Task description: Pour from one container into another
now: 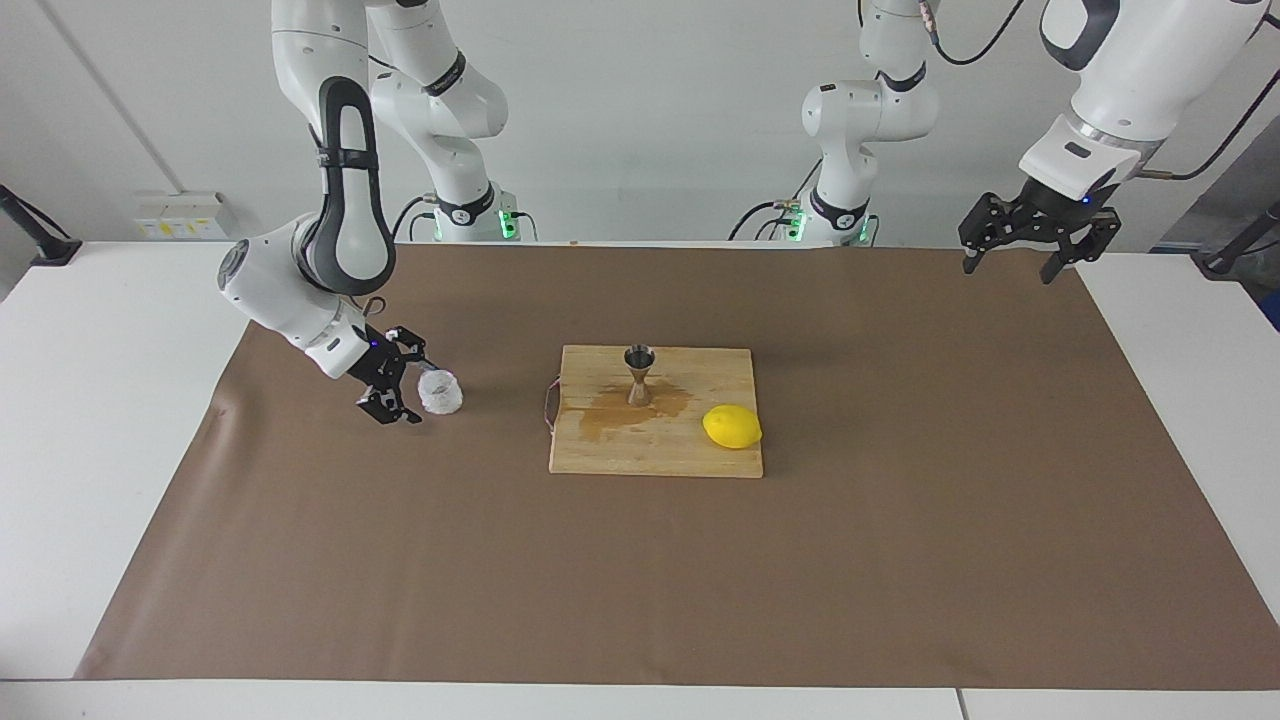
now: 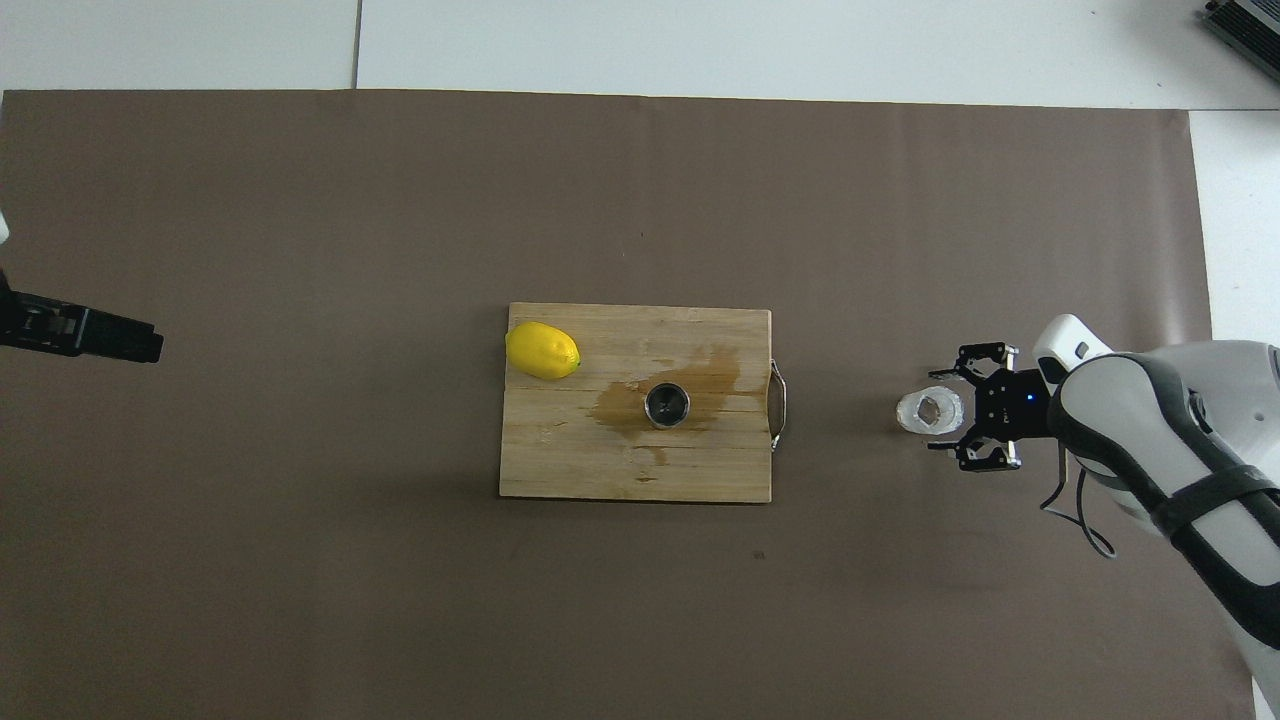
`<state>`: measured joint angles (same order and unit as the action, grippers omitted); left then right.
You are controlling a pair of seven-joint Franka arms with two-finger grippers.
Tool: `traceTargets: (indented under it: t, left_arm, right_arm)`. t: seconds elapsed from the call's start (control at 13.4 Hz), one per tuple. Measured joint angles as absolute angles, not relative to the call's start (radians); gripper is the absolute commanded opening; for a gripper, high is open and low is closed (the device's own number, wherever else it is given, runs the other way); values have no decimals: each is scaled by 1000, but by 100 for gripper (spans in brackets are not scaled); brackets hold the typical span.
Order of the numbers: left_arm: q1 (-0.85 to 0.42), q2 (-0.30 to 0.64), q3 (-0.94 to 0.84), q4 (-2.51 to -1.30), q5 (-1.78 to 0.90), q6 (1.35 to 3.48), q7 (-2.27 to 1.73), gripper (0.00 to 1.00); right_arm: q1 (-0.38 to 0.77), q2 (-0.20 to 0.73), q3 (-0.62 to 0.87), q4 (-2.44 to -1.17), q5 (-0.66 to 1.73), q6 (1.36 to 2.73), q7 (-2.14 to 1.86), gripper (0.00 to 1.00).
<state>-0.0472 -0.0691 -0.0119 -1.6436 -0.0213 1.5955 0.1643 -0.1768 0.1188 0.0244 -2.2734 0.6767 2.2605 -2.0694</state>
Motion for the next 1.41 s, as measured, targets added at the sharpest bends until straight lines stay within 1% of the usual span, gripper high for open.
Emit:
traceTargets:
  t: [0.37,0.6,0.82,1.04,1.41]
  left_arm:
    - [-47,-69,-12,-1644,-21,1595,164,100]
    - [-47,-69,-12,-1644,-21,1595,164,100]
    - [-47,-69,-12,-1644,-21,1595,164,100]
    - [-47,-69,-12,-1644,-21,1595,164,100]
    - [-47,-69,-12,-1644,-21,1595,164,100]
  right_arm:
    - [-222,2,22,-2271,677,2200,-2013,100]
    - [-229,-24,22,-2253,646,2198,-1929,100]
    - [-223,-43,34,-2179,501,2164,-1731,100]
    - [-186,-75,40,-2139,440,2131,-1523,100]
    - [-55,-96,45,-2095,281,2127,-1053,100]
